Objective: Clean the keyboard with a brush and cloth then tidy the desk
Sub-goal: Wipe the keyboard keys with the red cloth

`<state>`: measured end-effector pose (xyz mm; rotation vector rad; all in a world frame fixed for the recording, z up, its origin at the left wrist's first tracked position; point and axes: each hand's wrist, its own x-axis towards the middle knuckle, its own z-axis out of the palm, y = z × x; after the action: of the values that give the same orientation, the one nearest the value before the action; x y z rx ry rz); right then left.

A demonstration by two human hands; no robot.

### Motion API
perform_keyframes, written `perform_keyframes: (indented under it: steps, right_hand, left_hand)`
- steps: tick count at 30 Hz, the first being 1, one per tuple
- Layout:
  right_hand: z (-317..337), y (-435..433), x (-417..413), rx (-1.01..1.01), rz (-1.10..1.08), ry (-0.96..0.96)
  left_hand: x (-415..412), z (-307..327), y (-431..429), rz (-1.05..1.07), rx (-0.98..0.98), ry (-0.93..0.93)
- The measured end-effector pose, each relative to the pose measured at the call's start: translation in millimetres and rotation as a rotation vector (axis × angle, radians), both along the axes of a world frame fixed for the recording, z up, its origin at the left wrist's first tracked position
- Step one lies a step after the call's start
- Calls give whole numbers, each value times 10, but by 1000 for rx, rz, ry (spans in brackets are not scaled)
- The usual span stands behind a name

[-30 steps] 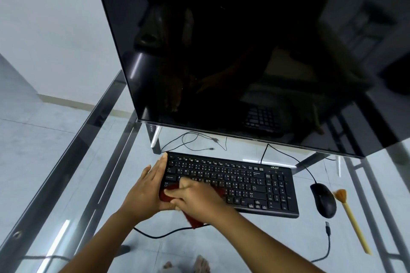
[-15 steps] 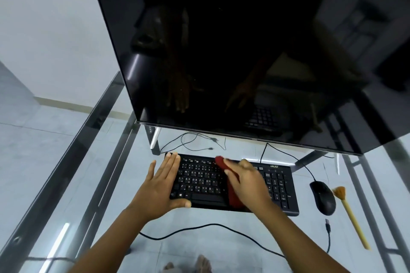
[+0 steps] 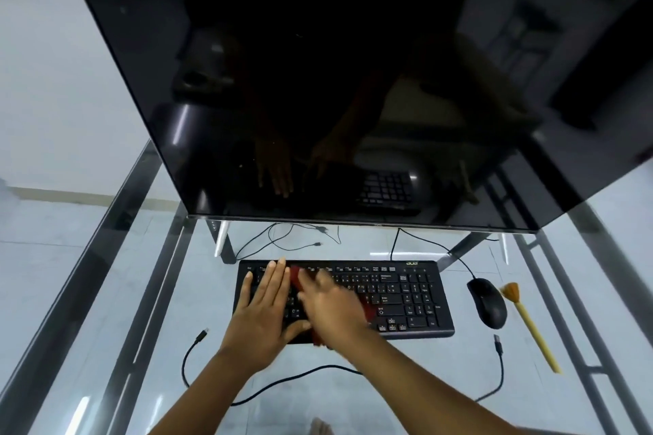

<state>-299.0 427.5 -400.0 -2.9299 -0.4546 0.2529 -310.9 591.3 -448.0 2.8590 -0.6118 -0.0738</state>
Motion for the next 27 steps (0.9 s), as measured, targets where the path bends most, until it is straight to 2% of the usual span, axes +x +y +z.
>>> perform_keyframes:
  steps: [2, 7, 9, 12, 13, 15, 18, 20, 24, 25, 27]
  right_hand:
    - [11, -76, 5, -29, 75, -19]
    - [146, -537, 305, -94, -195, -48]
    - [103, -517, 187, -69, -121, -45]
    - [-6, -490, -120, -44, 118, -30]
    - [-28, -560, -121, -53, 124, -41]
    - [8, -778, 14, -98, -31, -123]
    - [93, -1121, 141, -44, -418, -35]
    - [45, -1071, 74, -34, -412, -86]
    - [-97, -962, -138, -79, -61, -101]
    - [-77, -1043, -79, -97, -75, -124]
    - [-2, -1243, 96, -107, -290, -121]
  left_hand:
    - [4, 4, 8, -6, 12, 16]
    - [25, 25, 22, -5, 44, 23]
    - [46, 45, -33, -30, 37, 3]
    - [82, 56, -177, -104, 5, -39]
    - [97, 57, -230, -123, 0, -44]
    - [128, 62, -326, -149, 9, -39]
    - [171, 45, -475, -174, 27, -18]
    - [182, 20, -563, -178, 30, -5]
    - [179, -17, -635, -158, 19, -6]
    - [177, -12, -634, -160, 17, -10]
    - [176, -16, -627, -160, 17, -20]
